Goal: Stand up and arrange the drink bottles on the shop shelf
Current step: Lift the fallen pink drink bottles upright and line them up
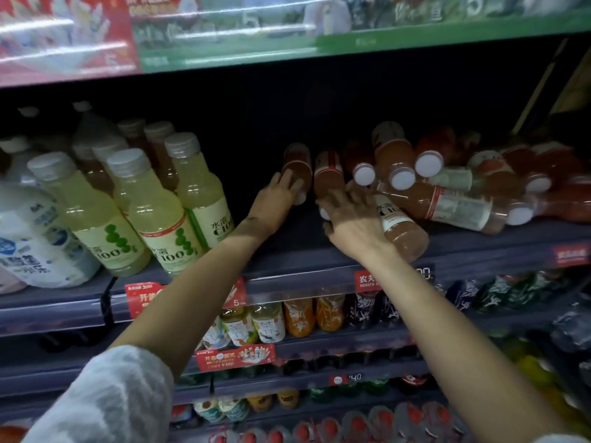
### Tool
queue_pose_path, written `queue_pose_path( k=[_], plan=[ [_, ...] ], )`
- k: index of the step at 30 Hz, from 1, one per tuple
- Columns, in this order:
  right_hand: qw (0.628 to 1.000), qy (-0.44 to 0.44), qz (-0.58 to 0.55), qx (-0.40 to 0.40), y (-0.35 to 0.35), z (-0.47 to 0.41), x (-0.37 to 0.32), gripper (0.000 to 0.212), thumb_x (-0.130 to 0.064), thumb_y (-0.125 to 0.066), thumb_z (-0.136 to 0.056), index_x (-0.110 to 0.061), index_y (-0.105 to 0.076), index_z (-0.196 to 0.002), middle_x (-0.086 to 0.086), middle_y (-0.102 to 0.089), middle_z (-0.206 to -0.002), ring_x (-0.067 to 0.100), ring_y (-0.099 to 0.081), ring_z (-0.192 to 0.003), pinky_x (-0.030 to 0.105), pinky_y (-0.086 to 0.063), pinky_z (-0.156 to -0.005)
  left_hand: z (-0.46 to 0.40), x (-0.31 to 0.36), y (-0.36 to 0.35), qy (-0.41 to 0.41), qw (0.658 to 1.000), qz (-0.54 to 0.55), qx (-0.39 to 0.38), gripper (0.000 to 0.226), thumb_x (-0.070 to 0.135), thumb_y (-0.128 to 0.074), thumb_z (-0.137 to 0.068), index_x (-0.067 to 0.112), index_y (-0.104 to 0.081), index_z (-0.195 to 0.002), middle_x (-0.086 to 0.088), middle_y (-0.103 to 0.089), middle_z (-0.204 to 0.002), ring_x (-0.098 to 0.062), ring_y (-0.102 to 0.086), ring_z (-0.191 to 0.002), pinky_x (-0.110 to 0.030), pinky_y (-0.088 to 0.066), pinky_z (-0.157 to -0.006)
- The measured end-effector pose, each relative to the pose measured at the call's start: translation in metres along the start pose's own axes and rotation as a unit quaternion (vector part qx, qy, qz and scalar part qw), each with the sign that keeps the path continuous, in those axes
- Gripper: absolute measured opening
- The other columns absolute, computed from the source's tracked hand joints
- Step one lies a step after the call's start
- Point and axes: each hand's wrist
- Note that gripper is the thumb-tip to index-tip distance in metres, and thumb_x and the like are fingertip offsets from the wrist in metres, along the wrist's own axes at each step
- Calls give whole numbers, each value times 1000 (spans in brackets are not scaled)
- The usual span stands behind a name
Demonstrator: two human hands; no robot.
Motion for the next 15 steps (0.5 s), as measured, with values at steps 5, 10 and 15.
queue_pose_path(
  k=[5,10,15],
  plan=[
    [1000,-10,-2,-7,2,0,3,47,-35,-56,-89,-22,-49,-133,8,-45,-138,41,-33,-130,52,-24,-107,32,6,15,57,990,96,90,41,21,-69,-84,-4,-55,-114,-27,-51,-116,-43,-53,-98,-43,-49,-51],
    [998,-7,-62,33,8,-3,-2,77,-54,-63,-80,-25,-32,-144,9,-41,-142,36,-38,-127,50,-31,-104,64,9,41,58,961,148,226,41,30,-50,-94,-2,-53,-119,-25,-51,-112,-40,-58,-93,-41,-53,-61],
    [926,38,-375,19,16,-9,-24,89,-31,-78,-76,-22,-24,-147,4,-38,-146,19,-37,-131,32,-38,-102,69,11,73,118,933,214,263,48,31,-46,-95,-1,-48,-130,-24,-47,-116,-39,-59,-85,-38,-49,-62]
  ],
)
Point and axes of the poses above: each hand's wrist, its own z-axis away from the middle knuckle, its own y-axis out of the back of the hand, x = y × z
